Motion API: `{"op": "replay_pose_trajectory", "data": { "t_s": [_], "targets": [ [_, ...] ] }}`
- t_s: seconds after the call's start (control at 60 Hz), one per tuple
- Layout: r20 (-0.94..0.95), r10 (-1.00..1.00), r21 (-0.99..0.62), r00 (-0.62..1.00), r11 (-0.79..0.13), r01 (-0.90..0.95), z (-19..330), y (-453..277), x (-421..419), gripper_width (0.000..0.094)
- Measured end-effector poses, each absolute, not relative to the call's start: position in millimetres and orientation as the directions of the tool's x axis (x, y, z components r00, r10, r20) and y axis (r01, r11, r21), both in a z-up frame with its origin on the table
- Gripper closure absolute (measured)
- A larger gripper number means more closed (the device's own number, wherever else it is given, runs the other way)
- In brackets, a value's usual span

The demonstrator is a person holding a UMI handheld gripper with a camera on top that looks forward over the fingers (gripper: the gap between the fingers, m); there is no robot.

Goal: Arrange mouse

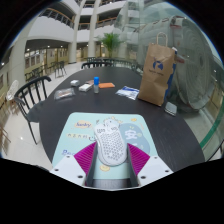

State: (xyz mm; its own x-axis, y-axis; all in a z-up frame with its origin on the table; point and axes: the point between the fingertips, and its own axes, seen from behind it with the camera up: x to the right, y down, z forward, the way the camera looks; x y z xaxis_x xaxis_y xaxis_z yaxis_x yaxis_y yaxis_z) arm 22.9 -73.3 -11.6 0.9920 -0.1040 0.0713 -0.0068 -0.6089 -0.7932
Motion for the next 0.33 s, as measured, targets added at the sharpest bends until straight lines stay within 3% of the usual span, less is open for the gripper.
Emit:
{"op": "replay_pose_trajectory", "data": {
  "t_s": [0.083, 0.167, 0.333],
  "targets": [
    [0.023, -0.018, -0.776, 1.000, -0.631, 0.006, -11, -82, 10, 0.0330],
    [-0.029, 0.076, -0.792, 0.997, -0.610, 0.024, 5, -96, 1, 0.0071],
    [0.002, 0.096, -0.809, 0.995, -0.585, 0.058, 25, -146, 49, 0.0086]
  ]
}}
